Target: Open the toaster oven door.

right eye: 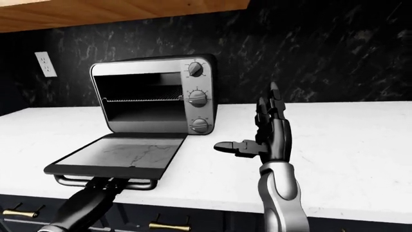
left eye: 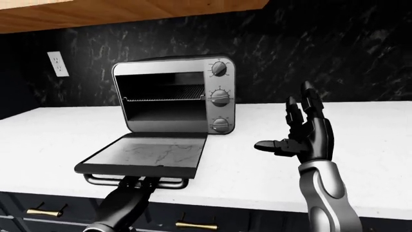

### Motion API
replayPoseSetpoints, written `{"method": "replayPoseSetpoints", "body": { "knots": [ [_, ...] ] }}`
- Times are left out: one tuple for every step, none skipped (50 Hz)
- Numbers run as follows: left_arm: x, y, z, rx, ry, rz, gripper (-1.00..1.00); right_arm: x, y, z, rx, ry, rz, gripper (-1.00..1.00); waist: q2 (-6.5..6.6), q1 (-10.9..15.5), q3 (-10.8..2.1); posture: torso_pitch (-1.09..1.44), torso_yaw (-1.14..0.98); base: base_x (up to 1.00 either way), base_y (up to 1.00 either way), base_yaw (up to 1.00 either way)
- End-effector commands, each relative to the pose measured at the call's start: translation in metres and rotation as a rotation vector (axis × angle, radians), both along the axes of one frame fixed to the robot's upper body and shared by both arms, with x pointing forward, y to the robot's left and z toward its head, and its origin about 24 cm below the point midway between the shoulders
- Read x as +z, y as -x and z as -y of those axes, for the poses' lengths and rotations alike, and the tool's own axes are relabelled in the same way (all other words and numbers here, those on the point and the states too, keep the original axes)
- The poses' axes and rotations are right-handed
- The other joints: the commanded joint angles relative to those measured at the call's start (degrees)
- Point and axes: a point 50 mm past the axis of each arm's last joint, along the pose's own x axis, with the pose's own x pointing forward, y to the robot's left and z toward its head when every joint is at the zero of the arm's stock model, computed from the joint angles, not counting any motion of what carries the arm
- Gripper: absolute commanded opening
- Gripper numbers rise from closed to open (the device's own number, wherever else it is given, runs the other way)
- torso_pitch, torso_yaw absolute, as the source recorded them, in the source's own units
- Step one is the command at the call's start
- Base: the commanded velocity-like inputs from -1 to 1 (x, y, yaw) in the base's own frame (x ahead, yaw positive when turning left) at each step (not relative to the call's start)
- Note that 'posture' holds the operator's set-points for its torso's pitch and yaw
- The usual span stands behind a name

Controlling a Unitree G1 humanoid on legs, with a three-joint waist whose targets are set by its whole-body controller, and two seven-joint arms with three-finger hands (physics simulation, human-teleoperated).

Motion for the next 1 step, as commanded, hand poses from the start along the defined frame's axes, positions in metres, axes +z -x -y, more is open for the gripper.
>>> {"method": "replayPoseSetpoints", "body": {
  "knots": [
    [-0.0212,0.0091,0.009,-0.053,0.018,-0.192,1.0,0.0153,0.0013,-0.0019,0.006,0.006,0.079,1.0,-0.66,-0.2,1.24,-0.55,0.0,0.0,0.0,0.0]
  ]
}}
